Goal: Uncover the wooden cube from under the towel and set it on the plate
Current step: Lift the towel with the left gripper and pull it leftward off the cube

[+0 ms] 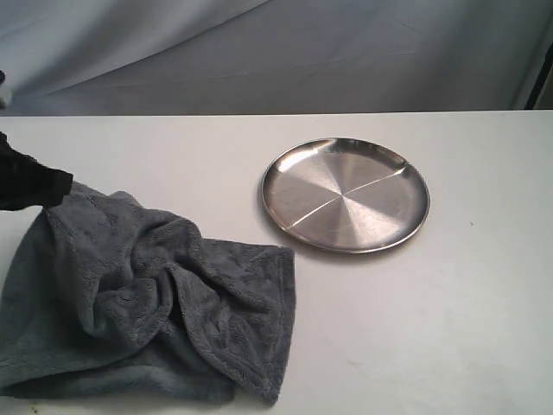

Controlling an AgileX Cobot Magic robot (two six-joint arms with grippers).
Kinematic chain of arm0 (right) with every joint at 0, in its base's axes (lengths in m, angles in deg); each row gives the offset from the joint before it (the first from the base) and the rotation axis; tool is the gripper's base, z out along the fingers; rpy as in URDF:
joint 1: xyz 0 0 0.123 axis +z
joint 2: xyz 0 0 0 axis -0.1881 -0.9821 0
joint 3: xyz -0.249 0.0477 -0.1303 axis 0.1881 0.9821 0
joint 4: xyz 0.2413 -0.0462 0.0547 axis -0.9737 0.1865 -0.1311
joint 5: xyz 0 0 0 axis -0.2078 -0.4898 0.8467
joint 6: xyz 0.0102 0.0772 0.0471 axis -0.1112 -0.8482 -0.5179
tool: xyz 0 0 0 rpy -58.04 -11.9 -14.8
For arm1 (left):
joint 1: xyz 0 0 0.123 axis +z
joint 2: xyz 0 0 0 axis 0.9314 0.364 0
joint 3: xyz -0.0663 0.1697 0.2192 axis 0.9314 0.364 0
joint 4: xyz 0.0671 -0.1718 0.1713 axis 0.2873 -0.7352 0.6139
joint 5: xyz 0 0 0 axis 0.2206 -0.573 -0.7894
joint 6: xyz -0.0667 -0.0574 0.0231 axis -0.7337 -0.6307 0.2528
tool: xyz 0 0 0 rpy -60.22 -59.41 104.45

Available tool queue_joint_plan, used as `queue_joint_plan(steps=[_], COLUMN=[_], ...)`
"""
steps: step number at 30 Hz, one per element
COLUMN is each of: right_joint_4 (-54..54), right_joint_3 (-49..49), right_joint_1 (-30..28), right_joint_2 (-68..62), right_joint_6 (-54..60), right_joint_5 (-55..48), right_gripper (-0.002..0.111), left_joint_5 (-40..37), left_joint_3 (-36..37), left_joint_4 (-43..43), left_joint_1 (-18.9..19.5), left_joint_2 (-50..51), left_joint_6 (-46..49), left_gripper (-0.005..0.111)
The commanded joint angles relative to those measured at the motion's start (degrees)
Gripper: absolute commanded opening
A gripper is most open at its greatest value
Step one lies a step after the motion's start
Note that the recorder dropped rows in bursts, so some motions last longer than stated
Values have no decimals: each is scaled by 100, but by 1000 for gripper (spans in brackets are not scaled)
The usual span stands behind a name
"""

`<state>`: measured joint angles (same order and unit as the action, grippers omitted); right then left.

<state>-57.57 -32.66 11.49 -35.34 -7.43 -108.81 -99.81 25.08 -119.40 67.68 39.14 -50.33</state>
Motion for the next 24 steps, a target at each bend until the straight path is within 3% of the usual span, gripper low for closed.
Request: queue_joint_plan(steps=[1, 8, 18, 24], right_joint_4=[25, 25, 25, 25], right_joint_3=[22, 22, 22, 22], right_joint_1=[30, 30, 30, 30], right_joint_2=[36, 36, 36, 36], right_joint_6=[-8, -8, -19, -19], right_joint_5=[18, 18, 18, 18], right_gripper=[0, 0, 0, 0], left_joint_5=[60, -547, -351, -25], left_joint_3=[-7, -7, 3, -8], left_joint_4=[-523, -2124, -2040, -2040], left_joint_1=[-26, -38, -638, -662], left_joint_2=[-806, -1297, -863, -1212], left_joint_6=[236, 1610, 1692, 1692], left_gripper=[0, 0, 0, 0])
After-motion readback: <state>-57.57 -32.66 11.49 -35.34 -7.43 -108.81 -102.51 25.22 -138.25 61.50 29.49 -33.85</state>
